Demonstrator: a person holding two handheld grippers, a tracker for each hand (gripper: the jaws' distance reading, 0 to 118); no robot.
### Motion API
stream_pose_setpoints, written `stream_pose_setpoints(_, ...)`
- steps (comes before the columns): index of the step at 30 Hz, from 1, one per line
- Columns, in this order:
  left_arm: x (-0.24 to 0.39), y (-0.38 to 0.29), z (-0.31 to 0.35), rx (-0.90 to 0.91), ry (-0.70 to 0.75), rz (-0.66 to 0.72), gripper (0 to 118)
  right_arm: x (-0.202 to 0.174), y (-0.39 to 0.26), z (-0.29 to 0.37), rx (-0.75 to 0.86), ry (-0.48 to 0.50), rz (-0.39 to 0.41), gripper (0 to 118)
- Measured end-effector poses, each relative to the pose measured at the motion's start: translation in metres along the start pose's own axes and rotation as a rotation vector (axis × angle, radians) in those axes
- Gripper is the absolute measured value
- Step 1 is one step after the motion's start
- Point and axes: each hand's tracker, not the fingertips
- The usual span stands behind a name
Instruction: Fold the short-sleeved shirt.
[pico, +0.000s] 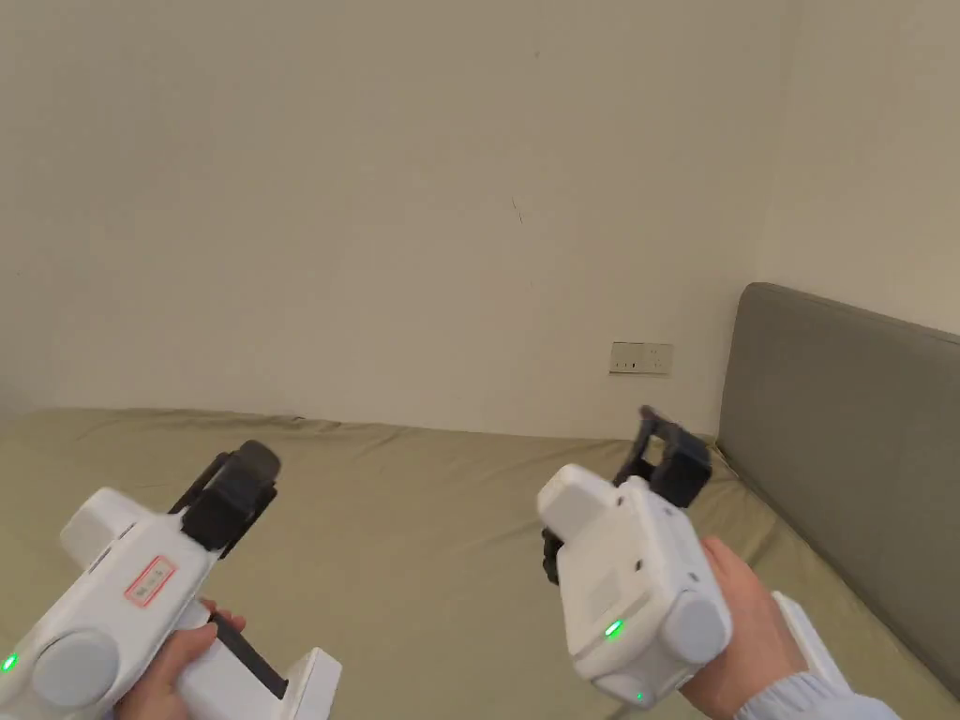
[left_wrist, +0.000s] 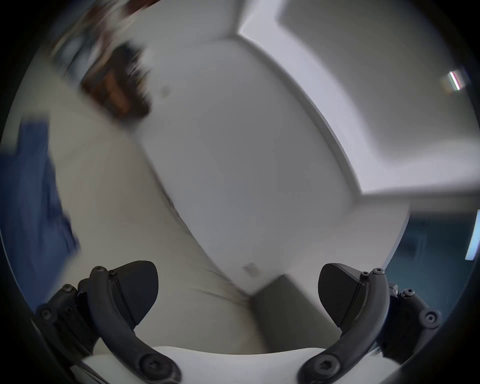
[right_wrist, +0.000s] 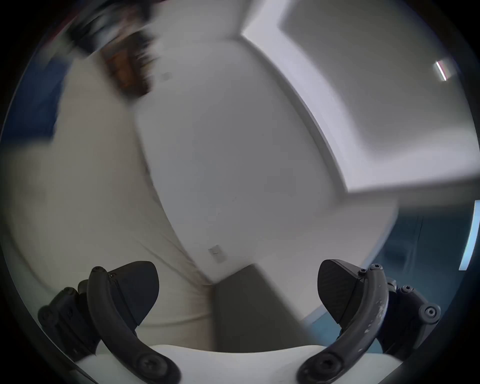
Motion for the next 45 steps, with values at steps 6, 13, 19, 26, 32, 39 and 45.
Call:
stream_pose_setpoints(6, 0.076, -0.009, -0.027, -0.039, 0.038, -0.774, 118, 0.077, -0.055, -0.003, -0.061, 0.100, -0.864, 118)
stream_pose_setpoints(13, 0.087, -0.046, -0.029, -0.100, -0.083, -0.793, 118, 0.080, -0.084, 0.010, -0.084, 0.038, -0.820, 118)
stream_pose_setpoints(19, 0.073, -0.051, -0.029, -0.108, -0.003, -0.725, 118, 0.074, -0.079, 0.019, -0.084, 0.062, -0.818, 118)
stream_pose_setpoints(26, 0.067, -0.038, -0.026, -0.073, 0.021, -0.711, 118, 0.064, -0.075, 0.018, -0.063, 0.074, -0.805, 118)
stream_pose_setpoints(32, 0.067, -0.040, -0.022, -0.076, 0.020, -0.716, 118, 0.061, -0.067, 0.023, -0.042, 0.076, -0.782, 118)
stream_pose_setpoints(39, 0.072, -0.045, -0.017, -0.090, 0.004, -0.713, 118, 0.058, -0.066, 0.023, -0.038, 0.068, -0.775, 118)
stream_pose_setpoints(45, 0.071, -0.046, -0.015, -0.095, -0.010, -0.703, 118, 0.057, -0.065, 0.022, -0.036, 0.069, -0.777, 118)
